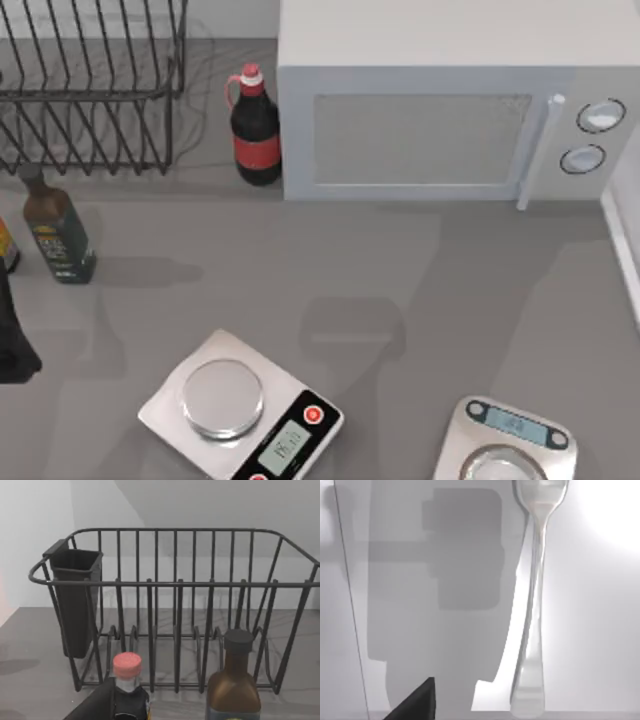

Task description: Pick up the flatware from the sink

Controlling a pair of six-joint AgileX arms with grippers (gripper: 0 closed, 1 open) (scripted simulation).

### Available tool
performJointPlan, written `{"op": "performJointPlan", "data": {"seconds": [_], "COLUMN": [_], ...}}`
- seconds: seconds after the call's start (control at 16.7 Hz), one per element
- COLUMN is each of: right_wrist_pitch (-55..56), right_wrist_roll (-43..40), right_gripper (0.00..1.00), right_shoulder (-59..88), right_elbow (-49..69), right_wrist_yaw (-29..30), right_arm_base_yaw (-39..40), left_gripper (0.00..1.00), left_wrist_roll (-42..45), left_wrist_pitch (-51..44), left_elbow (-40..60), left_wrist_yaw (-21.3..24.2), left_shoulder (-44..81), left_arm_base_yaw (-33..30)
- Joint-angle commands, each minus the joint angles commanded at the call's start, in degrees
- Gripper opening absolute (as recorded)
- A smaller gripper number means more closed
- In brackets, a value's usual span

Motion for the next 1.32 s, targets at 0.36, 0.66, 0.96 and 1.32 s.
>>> {"op": "performJointPlan", "data": {"seconds": [0.36, 0.66, 0.96, 1.32], "right_wrist_pitch": [15.32, 23.86, 23.89, 23.89], "right_wrist_roll": [0.09, 0.13, 0.13, 0.13], "right_gripper": [1.00, 1.00, 0.85, 0.40], "right_shoulder": [6.90, 11.63, 11.65, 11.65], "right_elbow": [-7.45, -12.09, -12.10, -12.10], "right_wrist_yaw": [0.08, 0.14, 0.14, 0.14], "right_arm_base_yaw": [-0.14, -0.26, -0.26, -0.26], "left_gripper": [1.00, 1.00, 1.00, 1.00], "left_wrist_roll": [0.00, 0.00, 0.00, 0.00], "left_wrist_pitch": [0.00, 0.00, 0.00, 0.00], "left_elbow": [0.00, 0.00, 0.00, 0.00], "left_wrist_yaw": [0.00, 0.00, 0.00, 0.00], "left_shoulder": [0.00, 0.00, 0.00, 0.00], "left_arm_base_yaw": [0.00, 0.00, 0.00, 0.00]}}
